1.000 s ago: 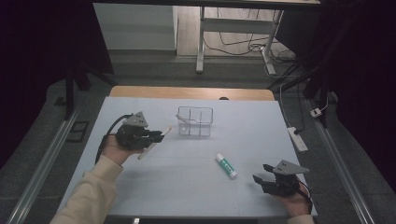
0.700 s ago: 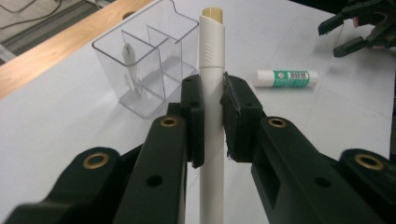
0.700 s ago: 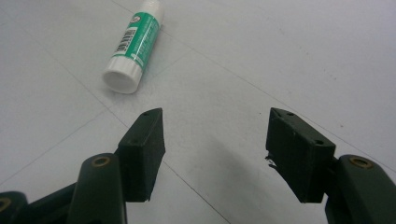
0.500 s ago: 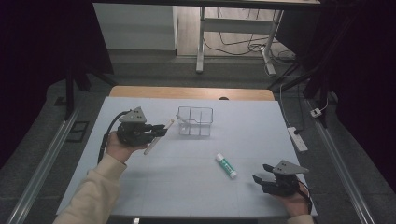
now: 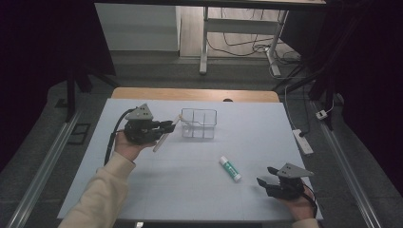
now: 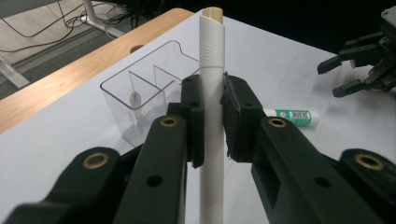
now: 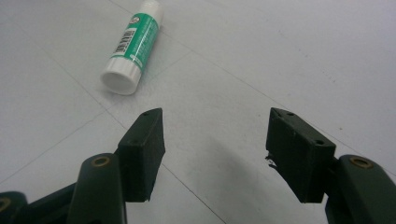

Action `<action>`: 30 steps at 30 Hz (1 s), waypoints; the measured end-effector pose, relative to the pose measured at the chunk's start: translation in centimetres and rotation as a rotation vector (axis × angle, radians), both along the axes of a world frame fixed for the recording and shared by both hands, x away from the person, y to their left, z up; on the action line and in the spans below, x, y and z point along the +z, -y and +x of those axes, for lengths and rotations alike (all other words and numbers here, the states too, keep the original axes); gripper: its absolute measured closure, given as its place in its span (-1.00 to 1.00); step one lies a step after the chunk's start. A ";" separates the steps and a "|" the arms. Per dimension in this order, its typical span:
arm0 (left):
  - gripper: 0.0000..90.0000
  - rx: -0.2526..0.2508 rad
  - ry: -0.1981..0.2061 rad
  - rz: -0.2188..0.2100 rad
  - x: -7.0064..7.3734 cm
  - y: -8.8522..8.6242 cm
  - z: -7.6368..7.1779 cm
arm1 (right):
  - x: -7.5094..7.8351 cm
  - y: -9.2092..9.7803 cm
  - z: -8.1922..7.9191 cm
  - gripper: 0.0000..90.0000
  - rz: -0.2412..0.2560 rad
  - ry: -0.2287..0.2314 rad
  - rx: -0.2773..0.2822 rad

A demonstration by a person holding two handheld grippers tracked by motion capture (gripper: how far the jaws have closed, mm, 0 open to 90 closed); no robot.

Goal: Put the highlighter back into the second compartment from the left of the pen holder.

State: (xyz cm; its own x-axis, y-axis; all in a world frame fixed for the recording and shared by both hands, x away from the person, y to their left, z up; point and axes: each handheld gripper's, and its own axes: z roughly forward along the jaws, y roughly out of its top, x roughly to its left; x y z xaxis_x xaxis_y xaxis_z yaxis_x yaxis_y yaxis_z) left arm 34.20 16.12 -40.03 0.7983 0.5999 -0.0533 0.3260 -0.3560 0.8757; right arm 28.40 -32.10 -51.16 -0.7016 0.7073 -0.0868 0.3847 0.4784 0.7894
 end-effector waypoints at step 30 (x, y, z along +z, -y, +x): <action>0.76 -0.004 0.012 -0.038 1.3 3.2 2.7 | -0.2 0.1 0.1 -0.19 -0.005 -0.005 -0.004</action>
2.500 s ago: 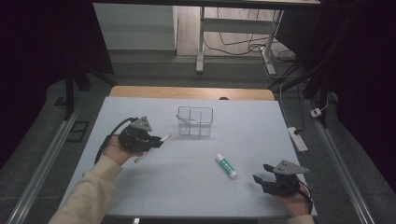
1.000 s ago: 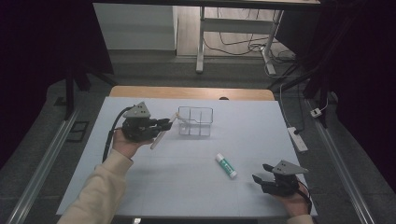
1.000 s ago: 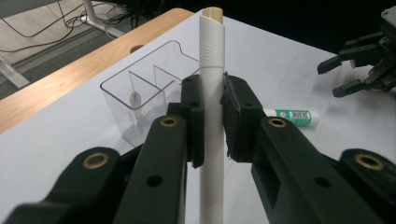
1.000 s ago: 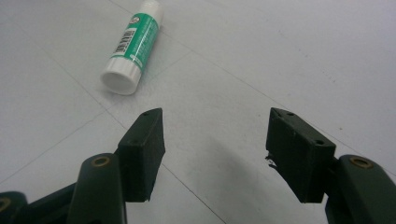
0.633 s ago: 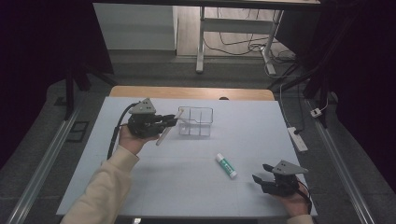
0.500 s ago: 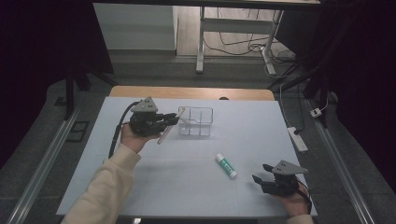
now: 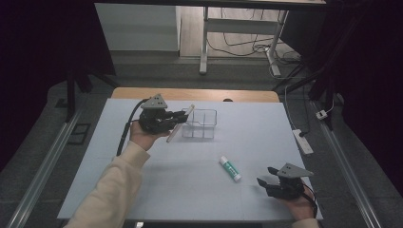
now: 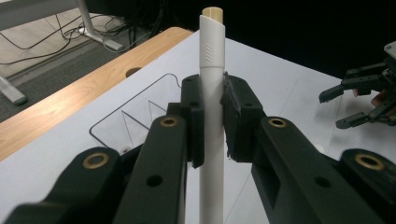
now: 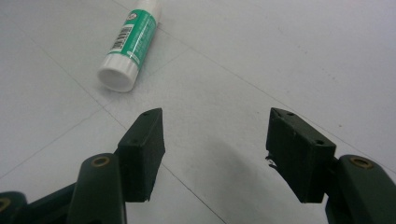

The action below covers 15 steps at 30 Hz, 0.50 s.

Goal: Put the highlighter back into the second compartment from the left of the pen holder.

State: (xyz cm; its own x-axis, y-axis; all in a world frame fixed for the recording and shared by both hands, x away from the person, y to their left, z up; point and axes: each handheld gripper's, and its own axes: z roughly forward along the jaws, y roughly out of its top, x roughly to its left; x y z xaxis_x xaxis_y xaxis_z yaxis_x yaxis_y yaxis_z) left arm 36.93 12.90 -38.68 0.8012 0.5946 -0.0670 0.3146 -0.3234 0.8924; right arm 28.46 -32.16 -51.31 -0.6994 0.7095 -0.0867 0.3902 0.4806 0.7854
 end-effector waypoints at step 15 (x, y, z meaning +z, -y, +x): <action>0.76 -0.012 0.006 0.016 0.8 2.1 1.2 | 0.0 0.1 0.0 -0.19 0.000 0.001 0.000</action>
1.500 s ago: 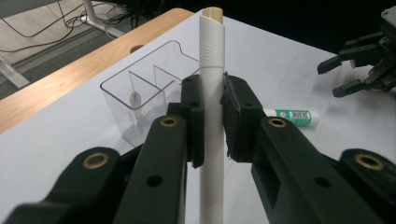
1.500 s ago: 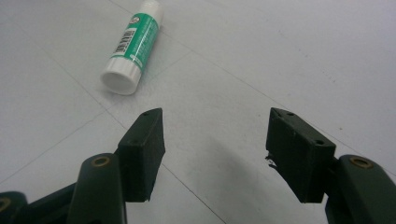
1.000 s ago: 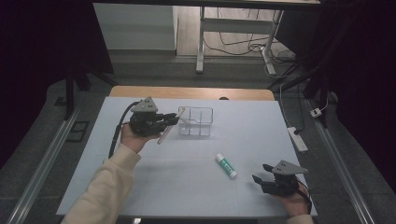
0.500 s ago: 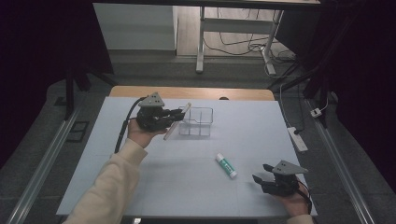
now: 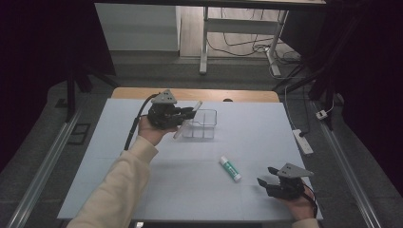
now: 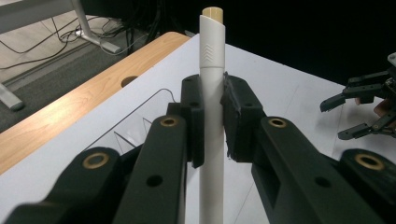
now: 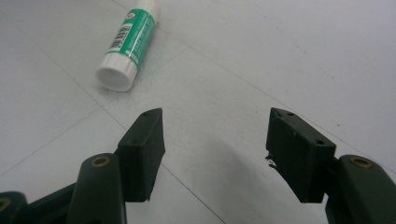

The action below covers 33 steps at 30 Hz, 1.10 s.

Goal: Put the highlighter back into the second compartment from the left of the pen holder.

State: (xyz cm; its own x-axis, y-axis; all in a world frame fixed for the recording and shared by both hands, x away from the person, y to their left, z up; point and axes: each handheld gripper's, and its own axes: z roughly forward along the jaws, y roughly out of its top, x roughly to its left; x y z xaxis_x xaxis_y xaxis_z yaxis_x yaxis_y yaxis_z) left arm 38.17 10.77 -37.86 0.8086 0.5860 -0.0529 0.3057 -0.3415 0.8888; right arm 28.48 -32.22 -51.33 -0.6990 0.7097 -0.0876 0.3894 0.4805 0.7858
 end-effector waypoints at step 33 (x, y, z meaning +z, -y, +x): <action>0.76 0.009 0.007 -0.022 0.0 2.5 3.6 | -0.1 0.4 0.3 -0.19 0.004 -0.006 -0.019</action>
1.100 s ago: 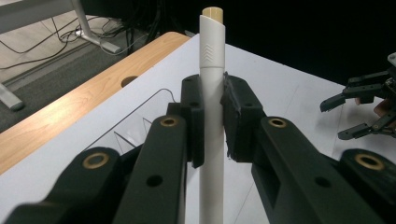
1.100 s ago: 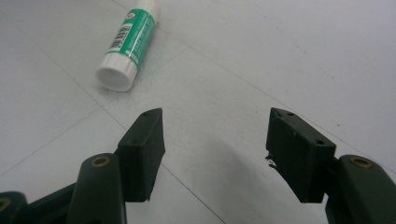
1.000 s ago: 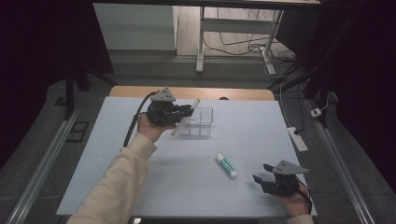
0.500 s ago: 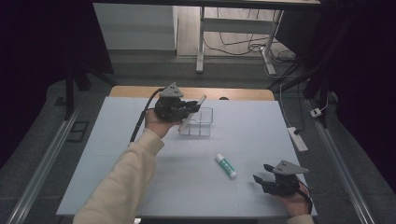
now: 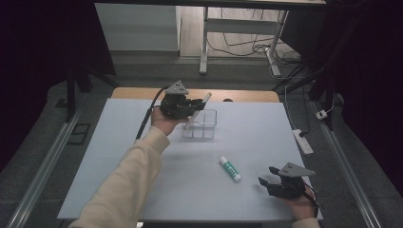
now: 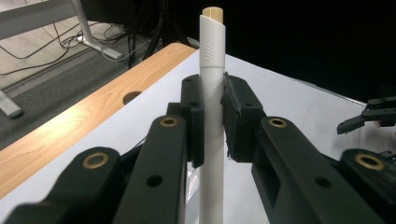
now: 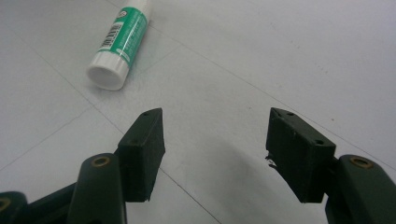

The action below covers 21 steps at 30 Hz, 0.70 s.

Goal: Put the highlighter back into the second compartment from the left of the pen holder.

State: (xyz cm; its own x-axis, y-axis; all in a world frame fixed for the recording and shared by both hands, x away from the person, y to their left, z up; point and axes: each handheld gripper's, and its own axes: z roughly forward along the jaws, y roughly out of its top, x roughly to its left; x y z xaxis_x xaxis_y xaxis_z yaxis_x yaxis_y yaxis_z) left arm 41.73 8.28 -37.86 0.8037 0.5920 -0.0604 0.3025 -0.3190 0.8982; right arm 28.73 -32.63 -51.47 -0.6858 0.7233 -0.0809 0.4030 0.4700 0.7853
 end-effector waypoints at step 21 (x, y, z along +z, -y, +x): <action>0.76 0.024 -0.016 -0.023 -1.1 1.8 2.9 | -0.1 0.2 0.1 -0.19 0.004 -0.011 -0.001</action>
State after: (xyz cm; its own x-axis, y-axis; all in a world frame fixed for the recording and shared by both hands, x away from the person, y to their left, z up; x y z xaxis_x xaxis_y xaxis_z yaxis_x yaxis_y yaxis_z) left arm 44.65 6.46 -39.01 0.7881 0.6094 -0.0865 0.3238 -0.2910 0.9003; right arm 28.82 -32.80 -51.60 -0.6862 0.7240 -0.0704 0.4117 0.4663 0.7830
